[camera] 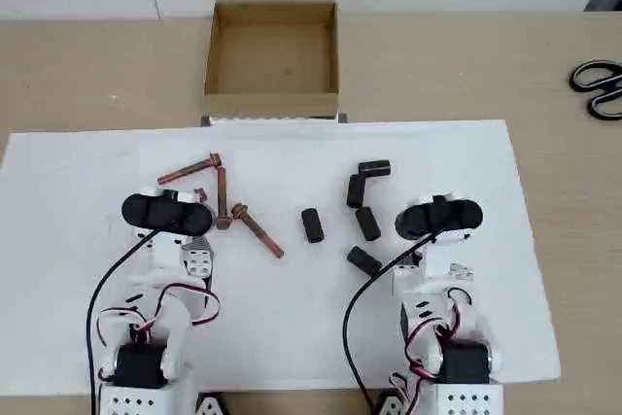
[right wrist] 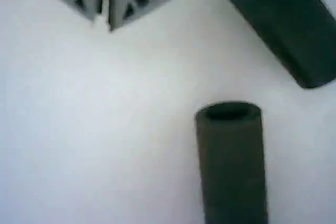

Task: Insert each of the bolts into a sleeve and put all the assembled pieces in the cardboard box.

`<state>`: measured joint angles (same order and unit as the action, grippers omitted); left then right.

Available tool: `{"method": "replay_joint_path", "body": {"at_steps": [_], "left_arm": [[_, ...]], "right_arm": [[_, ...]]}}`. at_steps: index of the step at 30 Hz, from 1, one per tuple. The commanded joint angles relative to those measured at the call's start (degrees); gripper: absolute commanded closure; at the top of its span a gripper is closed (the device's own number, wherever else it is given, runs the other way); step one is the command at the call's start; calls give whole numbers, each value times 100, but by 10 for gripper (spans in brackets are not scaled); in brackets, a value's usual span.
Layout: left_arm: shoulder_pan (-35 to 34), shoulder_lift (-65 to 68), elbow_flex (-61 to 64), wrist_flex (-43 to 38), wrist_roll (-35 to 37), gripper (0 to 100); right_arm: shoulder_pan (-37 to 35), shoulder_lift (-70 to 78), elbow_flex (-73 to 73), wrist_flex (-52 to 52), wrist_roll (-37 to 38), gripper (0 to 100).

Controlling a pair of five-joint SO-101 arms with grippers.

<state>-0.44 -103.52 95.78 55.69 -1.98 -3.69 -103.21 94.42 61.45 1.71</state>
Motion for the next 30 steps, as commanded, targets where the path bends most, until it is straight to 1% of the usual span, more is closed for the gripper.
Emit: {"method": "replay_joint_path", "body": {"at_steps": [1,8,16,20,22,24,26,30], "left_arm": [[-18,-62,-40,-149,0,994],[-18,-62,-40,-149,0,994],[18,-62,-31,-149,-9,994],[44,-62,-31,-158,-9,994],[237,-62,-31,-158,-9,994],[290,-62,-40,-123,26,994],[273,-62,-84,-9,26,994],[141,-53,-866,229,26,994]], "right_arm": [[-57,-84,-26,-119,-53,995],[-75,-84,-26,-119,-53,995],[-497,-84,-26,-127,-53,995],[-497,-84,53,-426,-53,995],[-497,-84,123,-664,-70,995],[-488,-84,132,-690,-79,995],[-470,-84,-35,-673,-79,995],[-462,-75,-949,-171,-79,995]]}}
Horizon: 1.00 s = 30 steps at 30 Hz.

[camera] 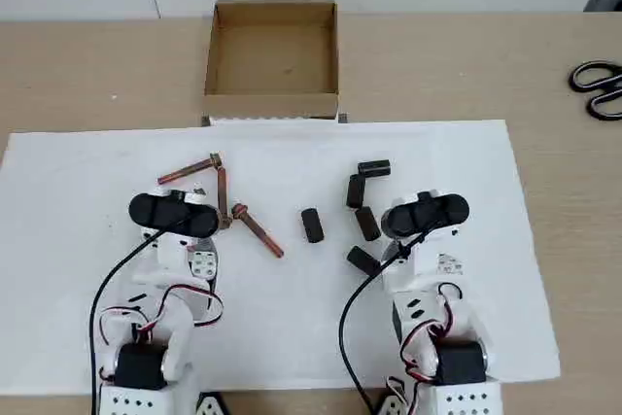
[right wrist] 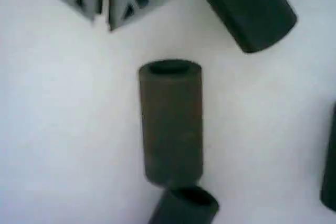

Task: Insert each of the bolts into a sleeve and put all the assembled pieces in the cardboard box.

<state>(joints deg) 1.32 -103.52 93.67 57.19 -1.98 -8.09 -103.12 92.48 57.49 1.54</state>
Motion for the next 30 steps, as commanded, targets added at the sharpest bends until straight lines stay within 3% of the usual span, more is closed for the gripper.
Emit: {"method": "replay_joint_path", "body": {"at_steps": [1,8,14,22,30], "left_arm": [[-35,-53,-866,193,26,994],[-44,-53,-1631,1231,26,993],[-44,-44,-2079,1310,26,993],[-53,185,-2422,1582,18,993],[-53,2664,-3969,1873,26,994]], "right_arm": [[-22,-48,-985,400,-62,995],[110,1332,-2708,840,-62,995],[57,3266,-4527,1182,-651,995],[-13,5367,-6013,1912,-633,995],[-602,6695,-7262,3407,844,995]]}}
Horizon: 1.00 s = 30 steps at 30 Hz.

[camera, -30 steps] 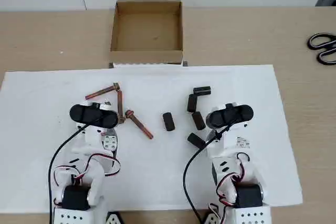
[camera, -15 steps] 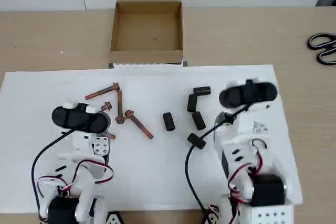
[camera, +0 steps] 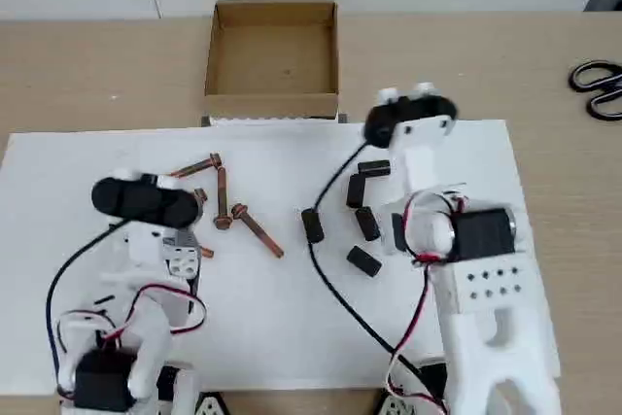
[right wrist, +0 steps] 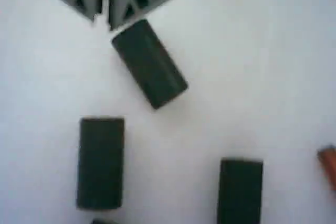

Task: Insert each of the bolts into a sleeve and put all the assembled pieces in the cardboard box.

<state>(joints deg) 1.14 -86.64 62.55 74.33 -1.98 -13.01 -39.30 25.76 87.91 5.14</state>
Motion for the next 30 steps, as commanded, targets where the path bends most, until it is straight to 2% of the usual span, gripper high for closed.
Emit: {"method": "replay_joint_path", "body": {"at_steps": [1,5,9,14,18,24,30], "left_arm": [[-35,1336,-1191,308,26,994],[-35,2585,-2492,1046,9,994],[-26,3648,-3055,1618,-44,994],[-26,4615,-3055,1802,-1178,994],[-114,4703,-3064,1829,-1231,993],[-352,4738,-3046,1670,-1292,991],[-352,4738,-2826,1670,-1301,896]], "right_arm": [[-145,435,-747,523,615,995],[-259,813,-985,760,1037,995],[-505,1086,-976,769,1371,985],[-980,1385,-976,796,1459,921],[-1305,1429,-976,787,1477,920],[-1393,1499,-607,752,1723,887],[-1393,1473,-18,523,2066,836]]}}
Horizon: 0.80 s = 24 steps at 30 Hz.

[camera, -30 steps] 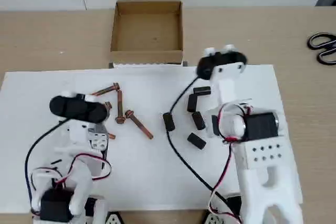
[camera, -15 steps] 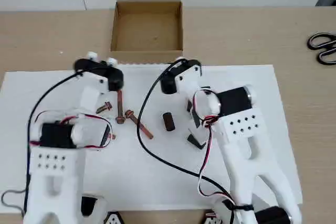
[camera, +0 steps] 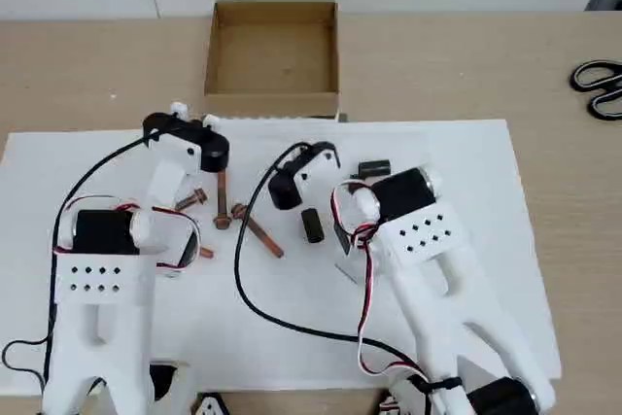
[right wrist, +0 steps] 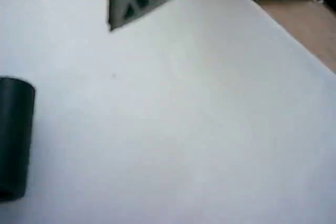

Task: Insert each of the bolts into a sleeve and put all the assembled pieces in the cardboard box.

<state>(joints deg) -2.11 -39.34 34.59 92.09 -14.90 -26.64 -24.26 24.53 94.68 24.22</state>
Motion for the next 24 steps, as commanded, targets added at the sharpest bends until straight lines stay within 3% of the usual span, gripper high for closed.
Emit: {"method": "replay_joint_path", "body": {"at_steps": [1,24], "left_arm": [[-26,9,13,-105,-9,889],[-35,9,57,-149,-18,888]], "right_arm": [[-31,-13,202,-233,220,836],[4,4,2365,-2809,826,838]]}}
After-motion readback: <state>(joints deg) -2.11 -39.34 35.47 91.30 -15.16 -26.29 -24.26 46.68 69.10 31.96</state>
